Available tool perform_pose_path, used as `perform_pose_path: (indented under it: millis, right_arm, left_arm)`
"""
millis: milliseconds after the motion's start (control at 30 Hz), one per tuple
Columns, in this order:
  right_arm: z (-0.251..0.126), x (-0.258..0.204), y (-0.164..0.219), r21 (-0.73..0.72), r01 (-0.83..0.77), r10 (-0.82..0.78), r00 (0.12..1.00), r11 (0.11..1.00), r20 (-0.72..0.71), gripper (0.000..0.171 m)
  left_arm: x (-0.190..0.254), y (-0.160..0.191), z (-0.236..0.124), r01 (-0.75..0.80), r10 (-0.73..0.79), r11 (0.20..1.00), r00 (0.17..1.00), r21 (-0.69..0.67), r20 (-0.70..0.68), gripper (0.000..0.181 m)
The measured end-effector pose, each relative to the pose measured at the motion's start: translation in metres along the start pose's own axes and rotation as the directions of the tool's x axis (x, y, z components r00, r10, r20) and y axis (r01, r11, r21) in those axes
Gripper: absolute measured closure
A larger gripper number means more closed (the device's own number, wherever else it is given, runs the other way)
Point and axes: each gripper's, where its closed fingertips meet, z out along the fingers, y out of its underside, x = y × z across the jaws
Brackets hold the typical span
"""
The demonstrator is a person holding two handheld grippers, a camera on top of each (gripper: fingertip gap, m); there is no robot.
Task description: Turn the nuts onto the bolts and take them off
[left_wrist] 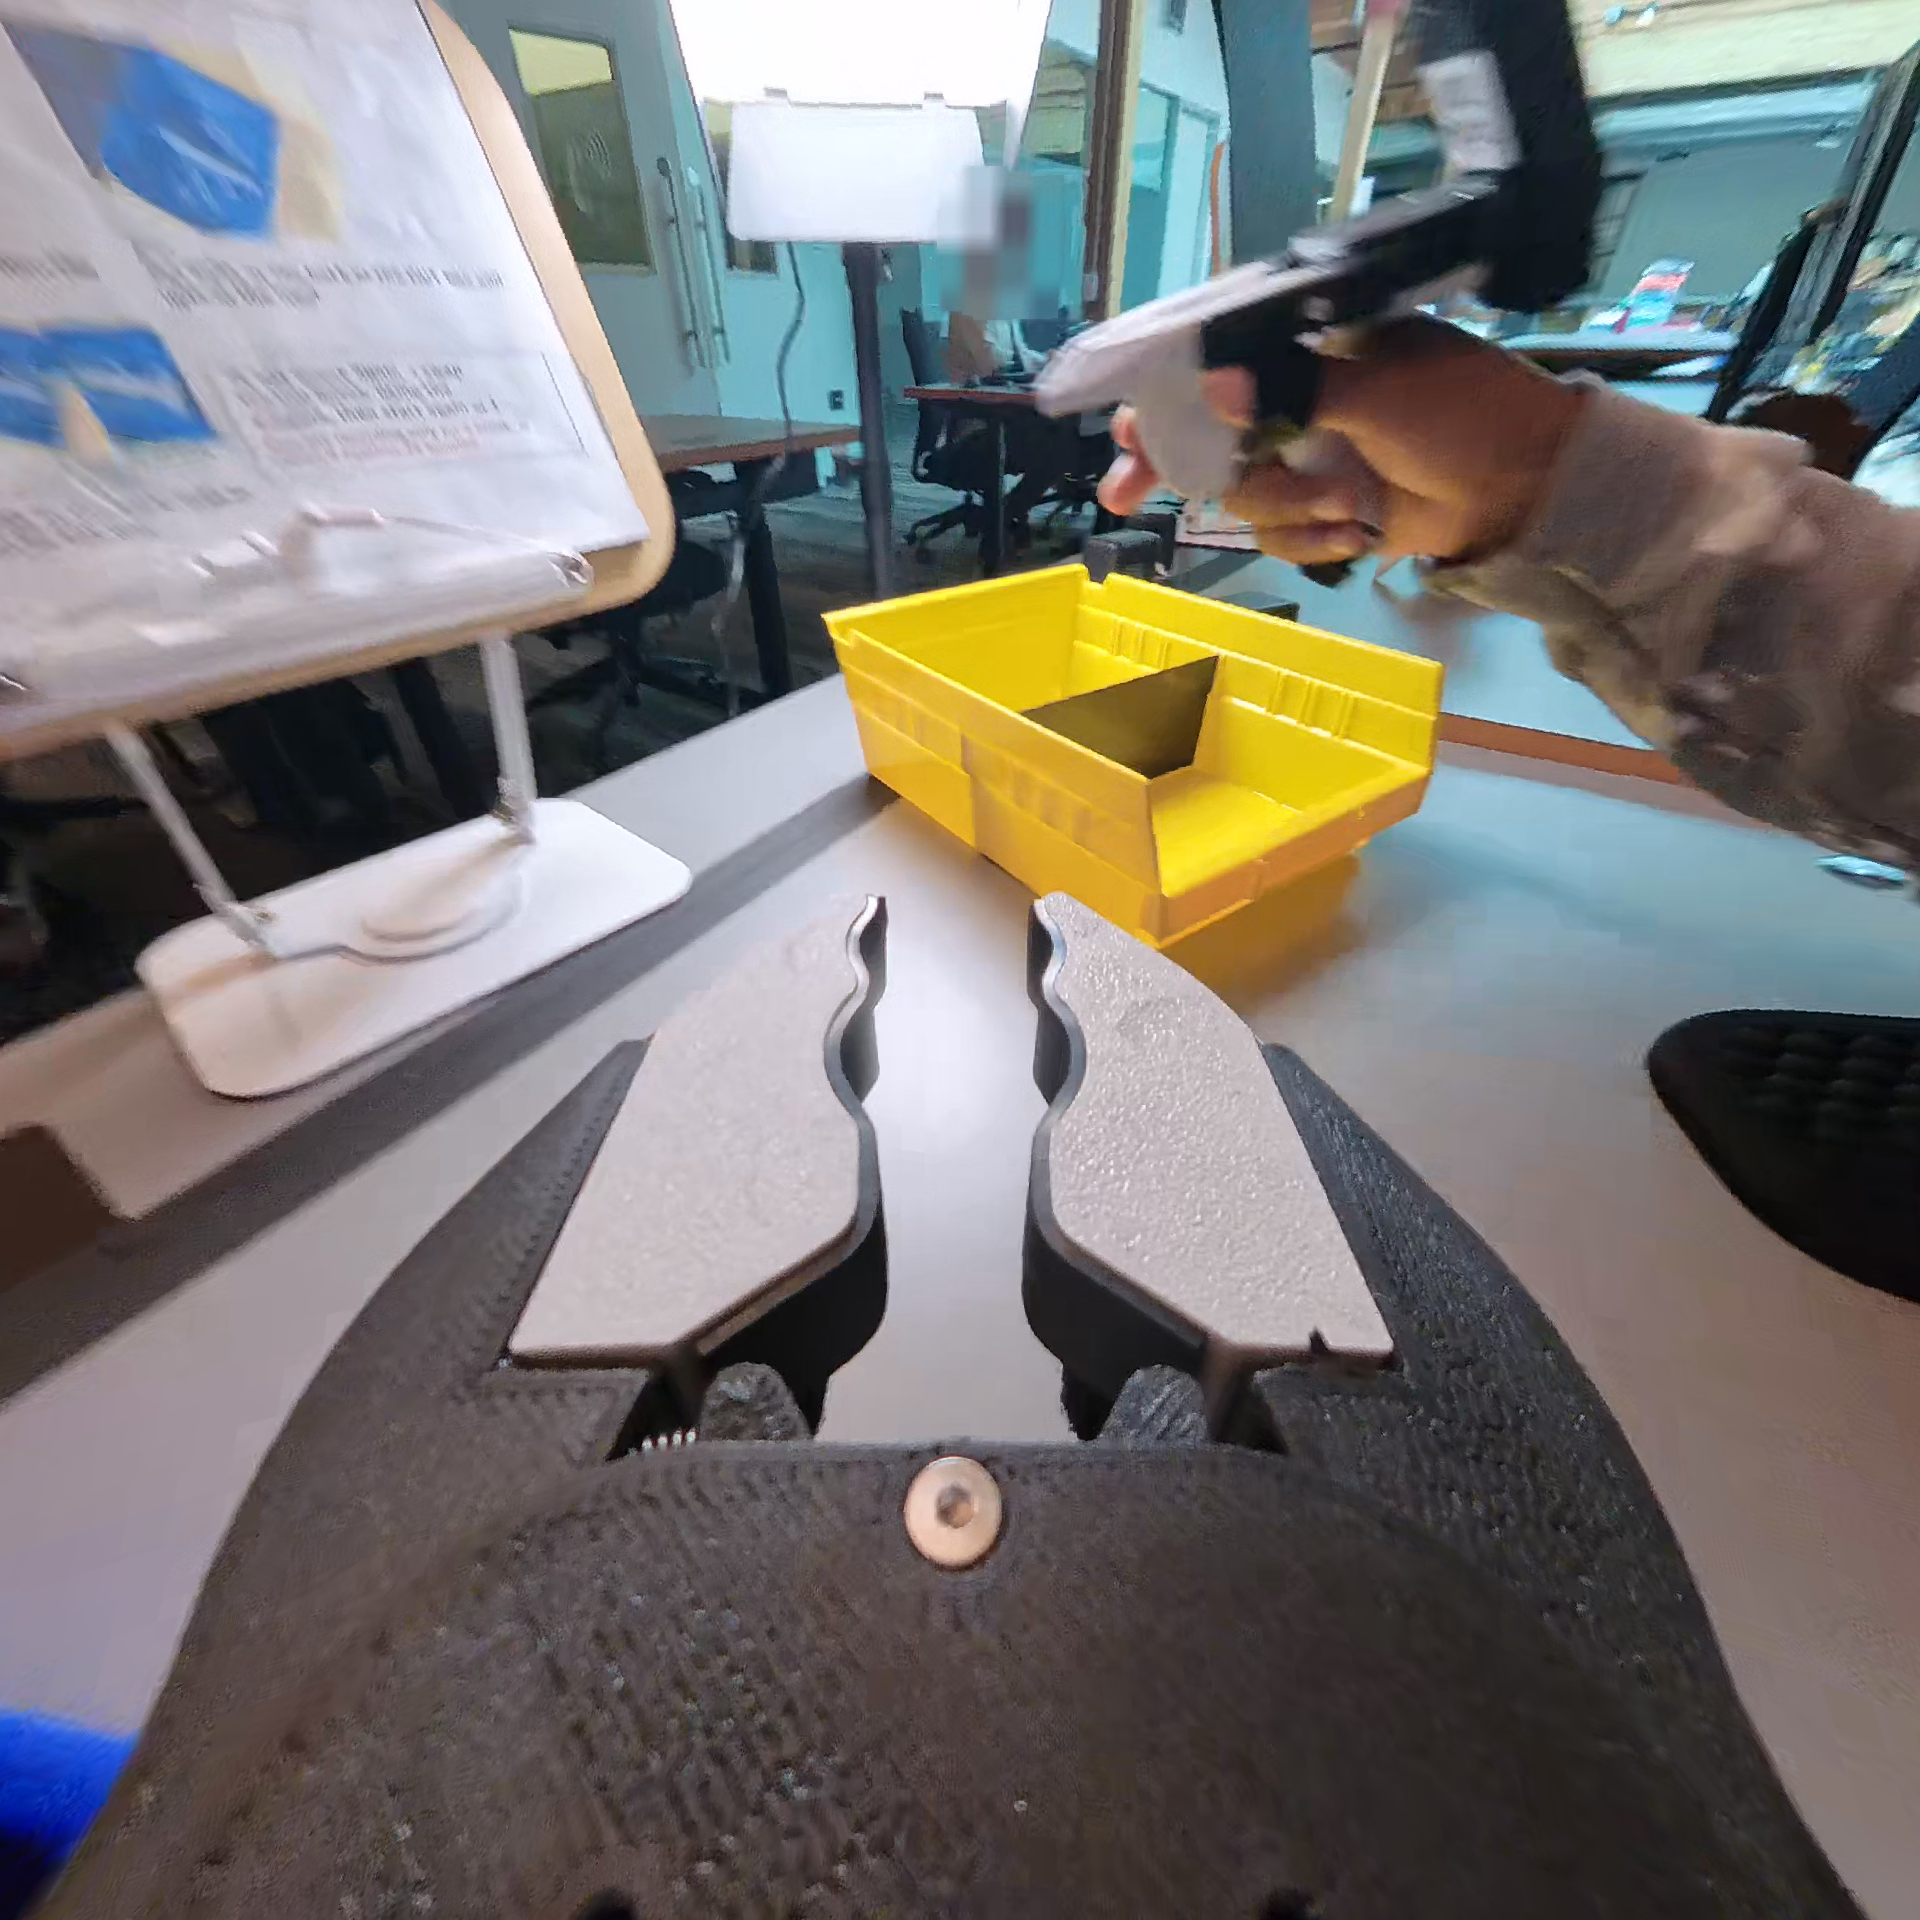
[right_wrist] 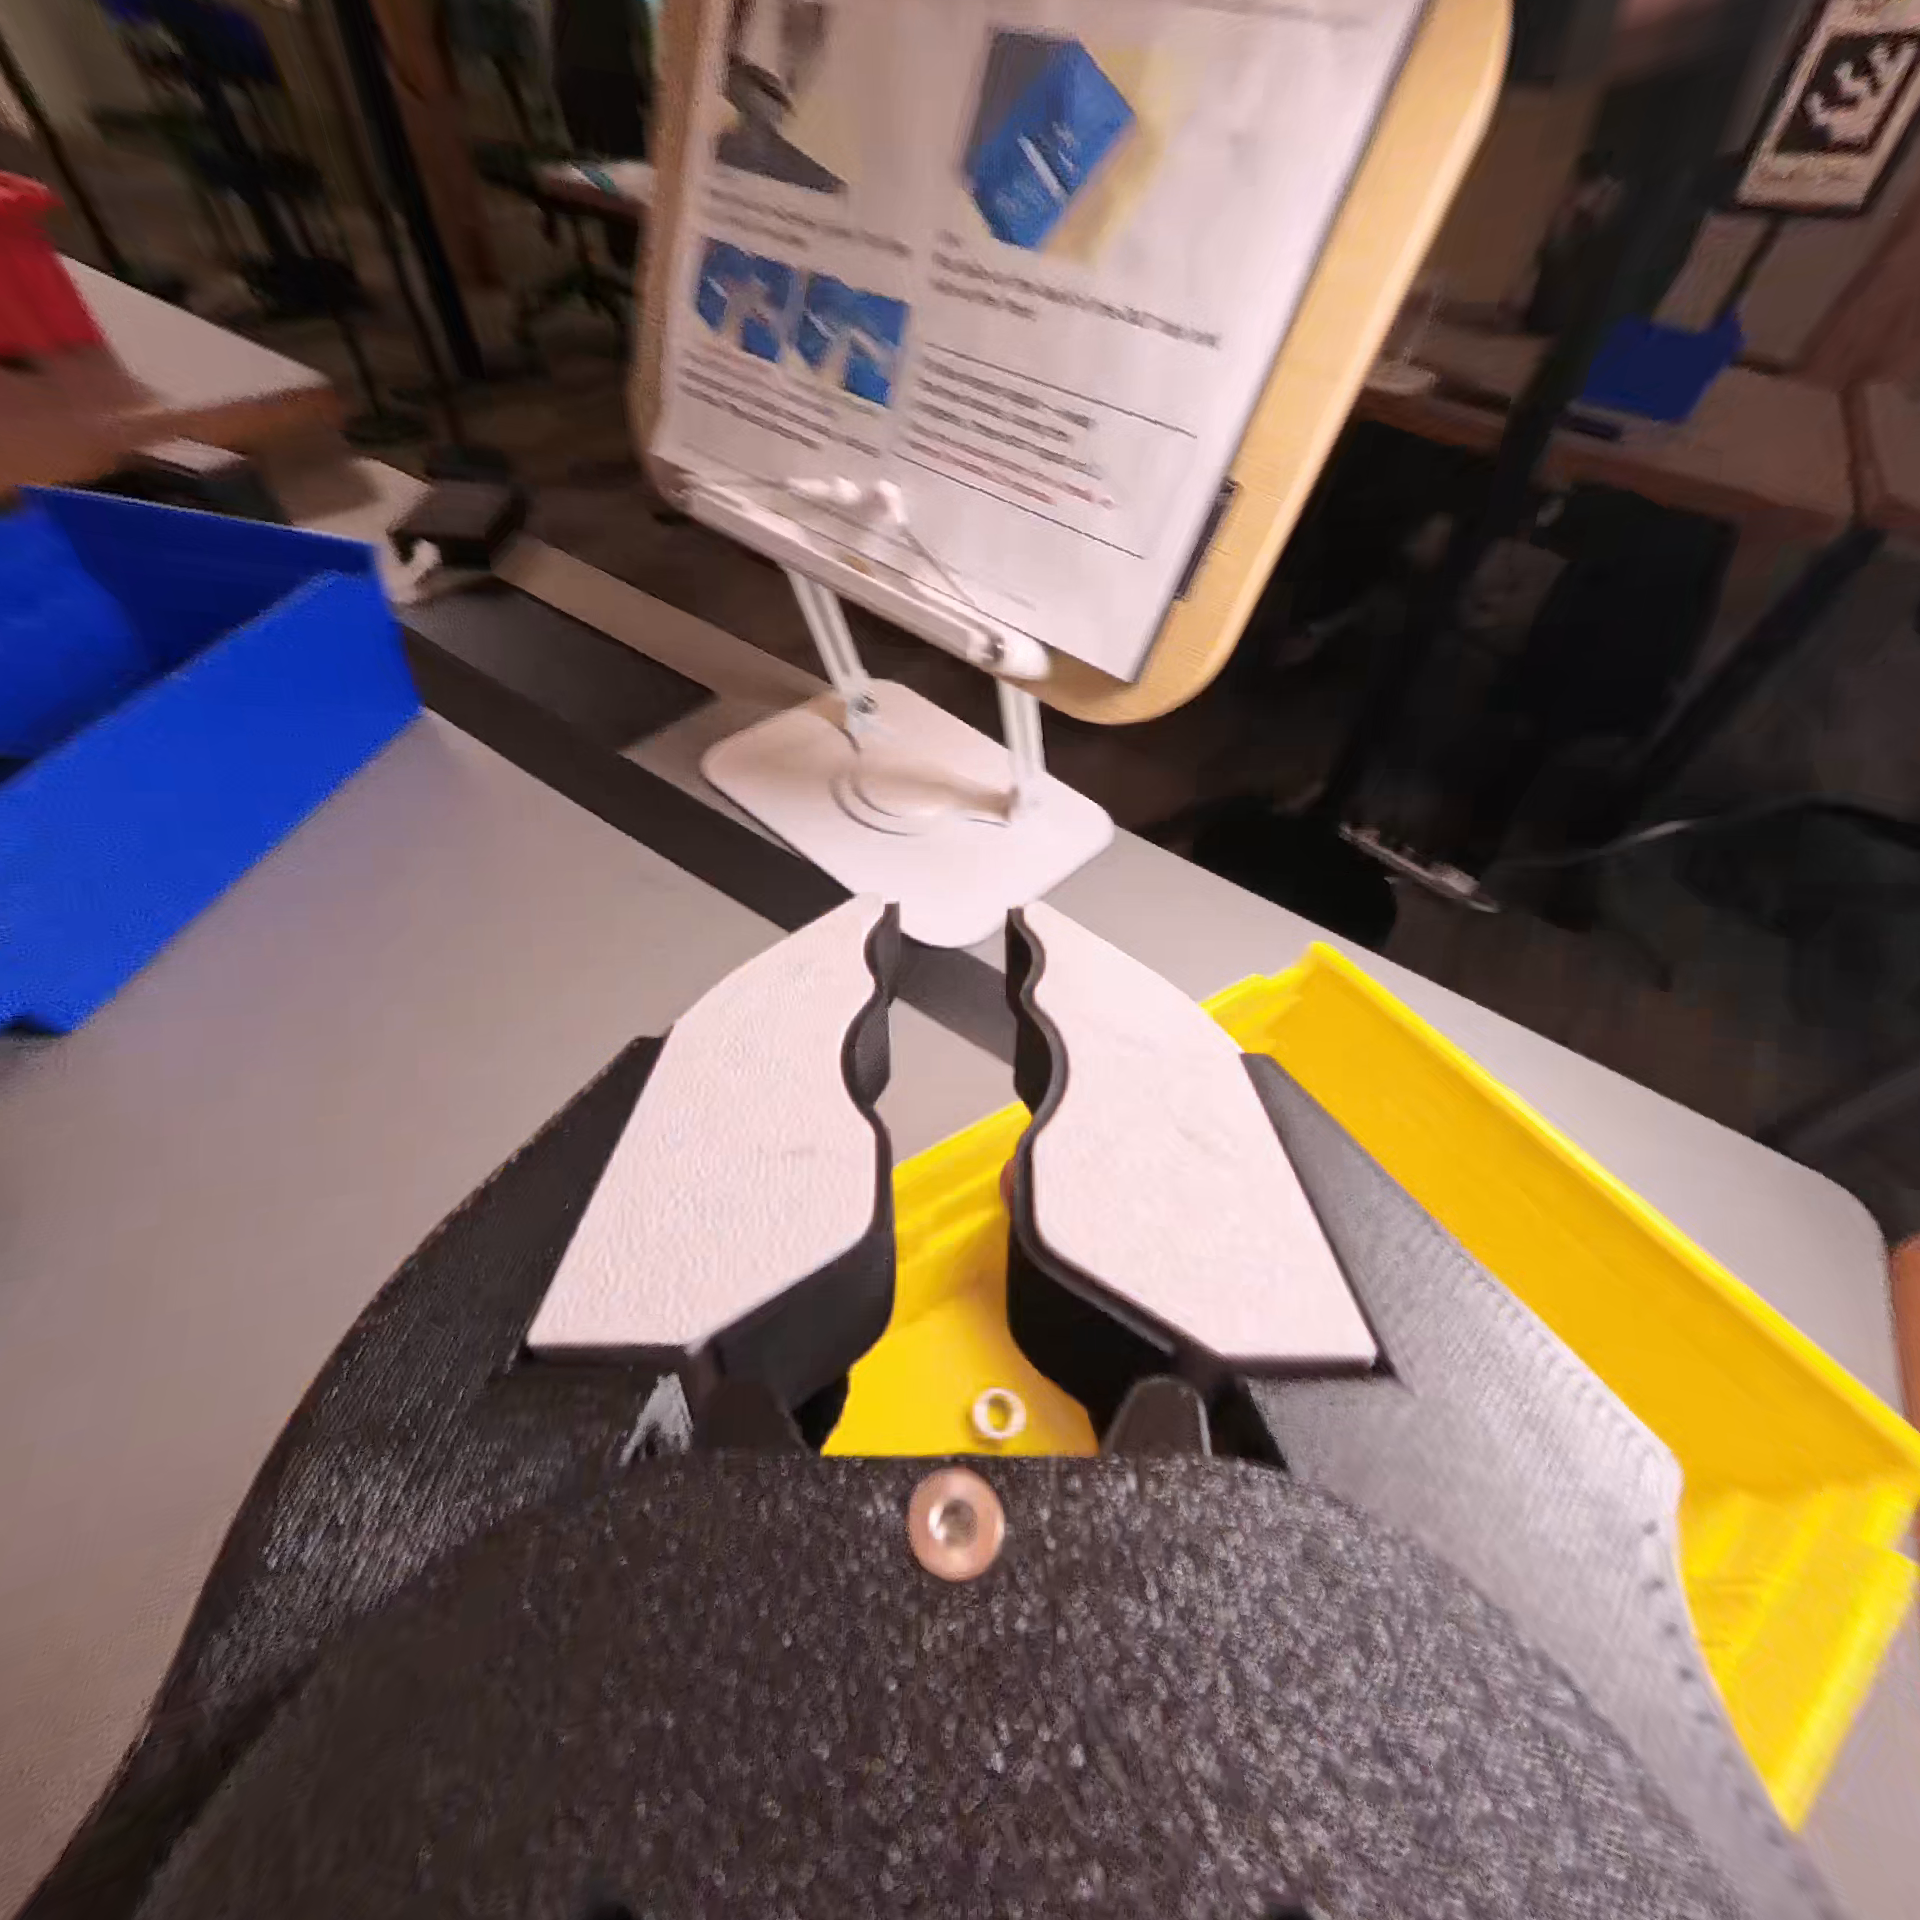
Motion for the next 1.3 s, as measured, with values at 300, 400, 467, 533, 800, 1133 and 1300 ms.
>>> perform_pose_path:
  millis: [300, 400, 467, 533, 800, 1133, 1300]
  right_arm:
    - [-0.060, -0.140, 0.049, 0.098, -0.046, 0.023, 0.975, 0.994, 0.220, 0.150]
    - [-0.059, -0.158, 0.070, 0.095, 0.028, -0.047, 0.978, 0.995, 0.202, 0.149]
    - [-0.056, -0.167, 0.075, 0.114, 0.062, -0.084, 0.976, 0.992, 0.203, 0.149]
    - [-0.052, -0.175, 0.079, 0.119, 0.074, -0.099, 0.970, 0.990, 0.220, 0.149]
    - [-0.046, -0.184, 0.102, 0.072, 0.088, -0.103, 0.961, 0.994, 0.257, 0.150]
    - [-0.049, -0.182, 0.105, 0.069, 0.085, -0.100, 0.962, 0.994, 0.253, 0.152]
    - [-0.050, -0.183, 0.102, 0.078, 0.082, -0.099, 0.964, 0.994, 0.248, 0.152]
  left_arm:
    - [-0.174, -0.032, -0.099, 0.109, 0.009, 0.936, 0.942, -0.333, 0.335, 0.153]
    - [-0.236, 0.024, -0.129, 0.309, -0.031, 0.770, 0.892, -0.558, 0.452, 0.153]
    - [-0.254, 0.065, -0.144, 0.435, -0.082, 0.627, 0.862, -0.646, 0.500, 0.151]
    - [-0.264, 0.097, -0.152, 0.501, -0.090, 0.520, 0.838, -0.692, 0.538, 0.149]
    - [-0.261, 0.168, -0.148, 0.660, -0.188, 0.250, 0.751, -0.709, 0.633, 0.143]
    - [-0.270, 0.175, -0.158, 0.657, -0.110, 0.229, 0.751, -0.718, 0.652, 0.157]
    - [-0.272, 0.140, -0.157, 0.556, -0.054, 0.391, 0.810, -0.734, 0.584, 0.157]
